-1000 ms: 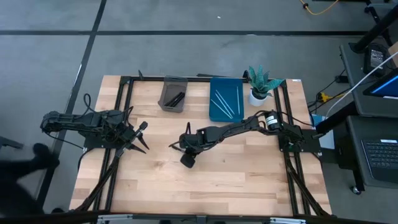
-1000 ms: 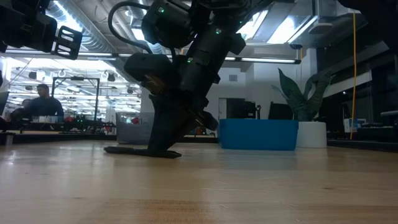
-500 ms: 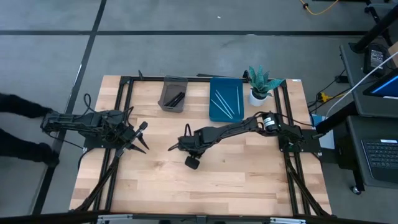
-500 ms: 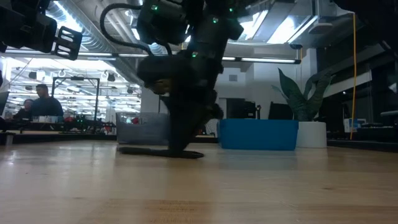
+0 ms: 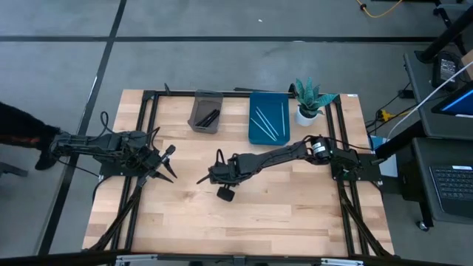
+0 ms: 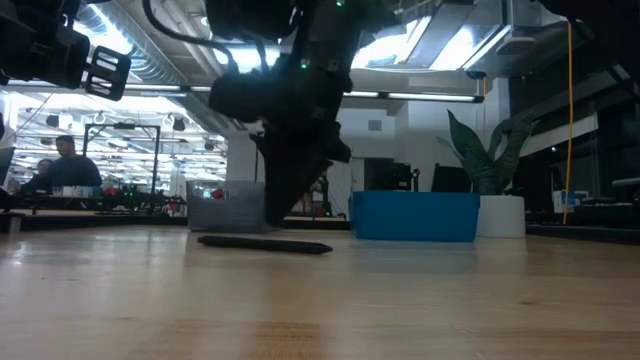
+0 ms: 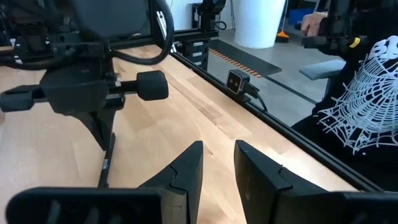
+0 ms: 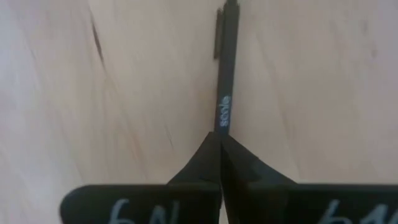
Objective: Sort pens & pencils
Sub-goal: Put the black pen into the black bin
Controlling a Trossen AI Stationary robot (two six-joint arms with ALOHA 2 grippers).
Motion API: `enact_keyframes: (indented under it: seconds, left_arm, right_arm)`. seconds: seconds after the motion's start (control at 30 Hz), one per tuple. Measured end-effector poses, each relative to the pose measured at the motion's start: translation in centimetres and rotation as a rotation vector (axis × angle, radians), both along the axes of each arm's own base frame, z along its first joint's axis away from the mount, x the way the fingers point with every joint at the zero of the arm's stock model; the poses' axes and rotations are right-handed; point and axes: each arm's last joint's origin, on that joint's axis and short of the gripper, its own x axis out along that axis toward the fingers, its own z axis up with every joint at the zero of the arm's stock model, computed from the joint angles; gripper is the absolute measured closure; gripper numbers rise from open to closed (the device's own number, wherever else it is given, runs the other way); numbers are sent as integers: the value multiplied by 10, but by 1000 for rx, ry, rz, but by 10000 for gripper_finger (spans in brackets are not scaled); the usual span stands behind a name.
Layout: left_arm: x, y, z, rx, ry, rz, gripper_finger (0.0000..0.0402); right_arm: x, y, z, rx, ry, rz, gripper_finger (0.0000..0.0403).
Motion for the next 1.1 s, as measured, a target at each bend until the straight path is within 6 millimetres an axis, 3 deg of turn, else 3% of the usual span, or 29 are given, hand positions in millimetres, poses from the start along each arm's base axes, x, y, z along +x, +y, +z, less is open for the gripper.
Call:
enact_keyframes:
  seconds: [0.33, 0.5, 0.63, 0.8, 1.1]
  left_arm:
    - [1, 0, -5, -21, 23, 6, 316]
    - [6, 1, -14, -10, -31, 57, 316]
    - [9, 2, -10, -5, -108, 104, 316]
    - [15, 5, -12, -21, -69, 231, 316]
    - [38, 4, -10, 1, -46, 256, 316]
  right_arm:
    - [-4, 4, 17, -78, 38, -27, 401]
    - [-8, 5, 48, -239, 44, -50, 402]
    - [-16, 9, 81, -471, 16, -100, 402]
    - [-39, 28, 110, -734, -4, -163, 399]
    - [-56, 62, 130, -867, -156, -162, 389]
